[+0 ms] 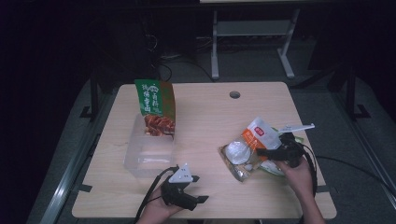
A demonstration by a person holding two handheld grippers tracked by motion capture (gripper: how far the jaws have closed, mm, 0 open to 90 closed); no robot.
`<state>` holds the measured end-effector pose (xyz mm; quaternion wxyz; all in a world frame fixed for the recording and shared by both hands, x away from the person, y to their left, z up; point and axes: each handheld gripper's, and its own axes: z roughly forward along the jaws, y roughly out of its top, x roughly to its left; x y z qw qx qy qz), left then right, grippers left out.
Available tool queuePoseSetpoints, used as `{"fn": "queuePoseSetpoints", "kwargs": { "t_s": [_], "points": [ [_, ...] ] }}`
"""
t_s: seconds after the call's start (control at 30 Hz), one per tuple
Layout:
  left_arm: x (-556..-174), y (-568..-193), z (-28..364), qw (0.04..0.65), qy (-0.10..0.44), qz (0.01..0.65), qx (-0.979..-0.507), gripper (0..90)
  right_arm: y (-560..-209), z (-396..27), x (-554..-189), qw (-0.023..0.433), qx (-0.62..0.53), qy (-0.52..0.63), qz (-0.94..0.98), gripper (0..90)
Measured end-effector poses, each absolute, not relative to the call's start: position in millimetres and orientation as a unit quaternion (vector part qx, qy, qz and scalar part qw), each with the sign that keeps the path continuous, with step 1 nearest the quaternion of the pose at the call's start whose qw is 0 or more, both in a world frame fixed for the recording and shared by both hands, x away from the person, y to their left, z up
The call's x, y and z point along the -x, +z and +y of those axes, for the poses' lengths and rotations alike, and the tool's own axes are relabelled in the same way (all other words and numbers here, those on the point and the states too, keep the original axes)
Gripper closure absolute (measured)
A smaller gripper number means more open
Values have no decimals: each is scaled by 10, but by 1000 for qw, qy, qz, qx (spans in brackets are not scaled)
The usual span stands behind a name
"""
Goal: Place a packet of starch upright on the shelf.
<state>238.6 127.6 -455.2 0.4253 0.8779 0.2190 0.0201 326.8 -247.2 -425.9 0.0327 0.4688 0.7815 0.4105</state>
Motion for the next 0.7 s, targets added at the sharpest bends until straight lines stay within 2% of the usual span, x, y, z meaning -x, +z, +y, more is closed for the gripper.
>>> {"fn": "queuePoseSetpoints", "kwargs": {
  "t_s": [0.13,0.37,0.43,0.7],
  "points": [
    [-2388,-4549,1282,426,22,218,-878,254,-4256,-2405,-3334,32,-469,407,783,612],
    [-2402,-4539,1296,430,20,223,-874,254,-4219,-2312,-3367,43,-449,400,798,809],
    [-2407,-4541,1298,429,19,224,-875,254,-4194,-2288,-3370,43,-440,405,800,842],
    [-2434,-4528,1323,440,14,234,-867,254,-4032,-2160,-3275,52,-393,440,806,895]
  ]
}}
